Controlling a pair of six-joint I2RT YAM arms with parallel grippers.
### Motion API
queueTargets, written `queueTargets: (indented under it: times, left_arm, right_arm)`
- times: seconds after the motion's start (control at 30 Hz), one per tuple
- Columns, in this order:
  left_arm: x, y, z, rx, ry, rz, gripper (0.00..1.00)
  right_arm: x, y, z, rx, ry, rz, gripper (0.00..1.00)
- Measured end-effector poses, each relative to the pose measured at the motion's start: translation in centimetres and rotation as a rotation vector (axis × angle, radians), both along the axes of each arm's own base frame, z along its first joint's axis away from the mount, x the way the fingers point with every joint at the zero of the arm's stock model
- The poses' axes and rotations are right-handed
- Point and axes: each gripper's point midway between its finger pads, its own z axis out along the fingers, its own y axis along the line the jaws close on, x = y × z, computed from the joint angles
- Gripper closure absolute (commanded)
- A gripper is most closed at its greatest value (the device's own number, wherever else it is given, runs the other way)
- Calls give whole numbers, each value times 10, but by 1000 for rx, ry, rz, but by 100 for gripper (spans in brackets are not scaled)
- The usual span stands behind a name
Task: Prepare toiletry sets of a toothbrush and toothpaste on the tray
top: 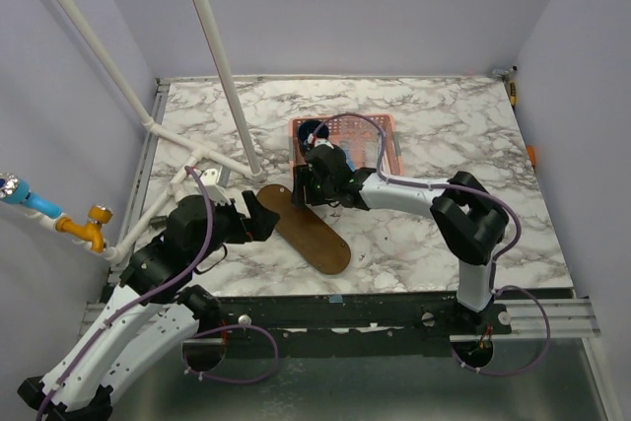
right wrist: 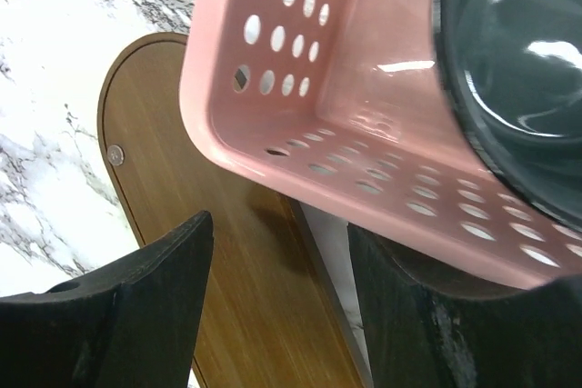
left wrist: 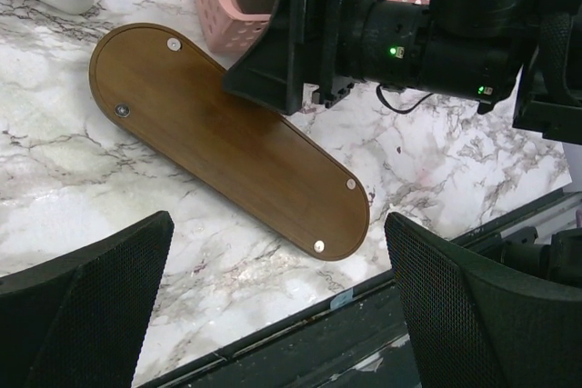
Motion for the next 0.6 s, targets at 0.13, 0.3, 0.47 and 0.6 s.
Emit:
queueTargets:
  times: [0.13, 0.3, 0.47, 0.6]
  left_arm:
    - [-3, 0, -2, 5, 11, -6, 2]
    - [-5, 2, -4, 9, 17, -10, 1]
    - [-6, 3, -4, 11, 15, -11, 1]
    - [-7, 3, -3, 10, 9, -13, 1]
  right_arm:
    - [-1, 11, -6, -7, 0, 24, 35]
    - [-11, 21, -17, -24, 1, 79, 35]
    - [-21, 30, -21, -36, -7, 144, 35]
    - [-30, 38, -19, -32, -22, 209, 35]
